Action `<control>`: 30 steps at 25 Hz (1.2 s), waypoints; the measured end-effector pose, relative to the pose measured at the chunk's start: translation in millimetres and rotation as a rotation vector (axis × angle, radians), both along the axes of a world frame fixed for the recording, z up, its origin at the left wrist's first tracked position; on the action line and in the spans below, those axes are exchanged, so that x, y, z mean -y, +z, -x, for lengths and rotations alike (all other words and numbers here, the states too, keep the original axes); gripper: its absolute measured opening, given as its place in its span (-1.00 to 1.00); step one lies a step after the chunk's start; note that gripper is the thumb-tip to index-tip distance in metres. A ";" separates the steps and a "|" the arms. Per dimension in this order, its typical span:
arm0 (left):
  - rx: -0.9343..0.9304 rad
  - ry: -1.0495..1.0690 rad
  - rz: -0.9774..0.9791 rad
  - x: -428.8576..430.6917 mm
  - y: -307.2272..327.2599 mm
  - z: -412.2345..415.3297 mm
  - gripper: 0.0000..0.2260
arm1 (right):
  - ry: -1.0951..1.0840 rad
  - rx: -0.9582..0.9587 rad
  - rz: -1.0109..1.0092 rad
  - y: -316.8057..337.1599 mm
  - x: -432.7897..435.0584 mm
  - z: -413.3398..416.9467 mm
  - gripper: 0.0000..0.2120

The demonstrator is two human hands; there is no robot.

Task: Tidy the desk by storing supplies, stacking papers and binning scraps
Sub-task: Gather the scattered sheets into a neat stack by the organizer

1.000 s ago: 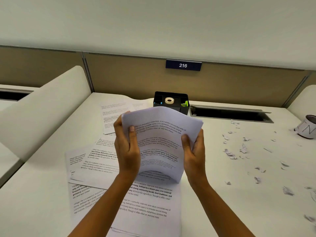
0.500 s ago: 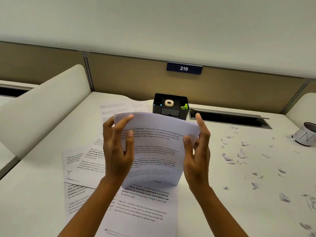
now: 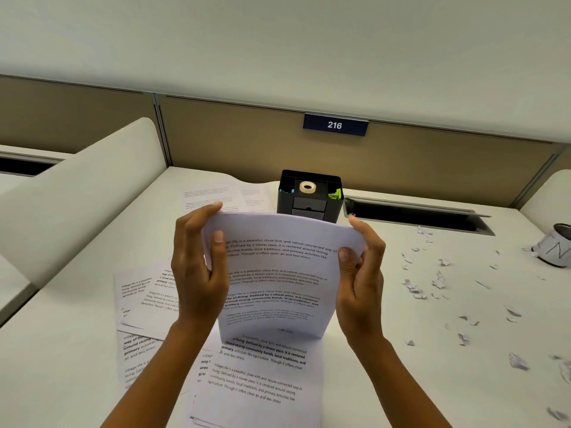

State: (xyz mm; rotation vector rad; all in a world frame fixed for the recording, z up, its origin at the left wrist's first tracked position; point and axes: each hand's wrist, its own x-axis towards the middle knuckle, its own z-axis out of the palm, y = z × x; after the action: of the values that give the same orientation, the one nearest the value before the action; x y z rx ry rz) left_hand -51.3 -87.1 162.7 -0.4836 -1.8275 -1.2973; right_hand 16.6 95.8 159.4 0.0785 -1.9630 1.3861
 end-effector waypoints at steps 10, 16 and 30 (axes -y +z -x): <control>0.506 -0.278 -0.355 -21.9 -55.6 -17.3 -0.79 | 0.111 0.311 0.418 -56.0 -0.9 0.8 -0.72; 0.405 -0.158 -0.364 -28.2 -44.9 -11.6 -0.84 | 0.089 0.214 0.360 -40.8 -6.6 6.6 -0.88; 0.486 -0.163 -0.396 -34.3 -60.3 -8.1 -0.76 | 0.114 0.259 0.479 -56.9 -2.4 14.4 -0.83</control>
State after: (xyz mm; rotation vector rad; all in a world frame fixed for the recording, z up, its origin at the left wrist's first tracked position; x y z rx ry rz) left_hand -43.2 -52.8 102.4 -0.1029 -1.8634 -1.9687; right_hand 2.2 98.2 102.5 -0.2259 -1.7912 1.9886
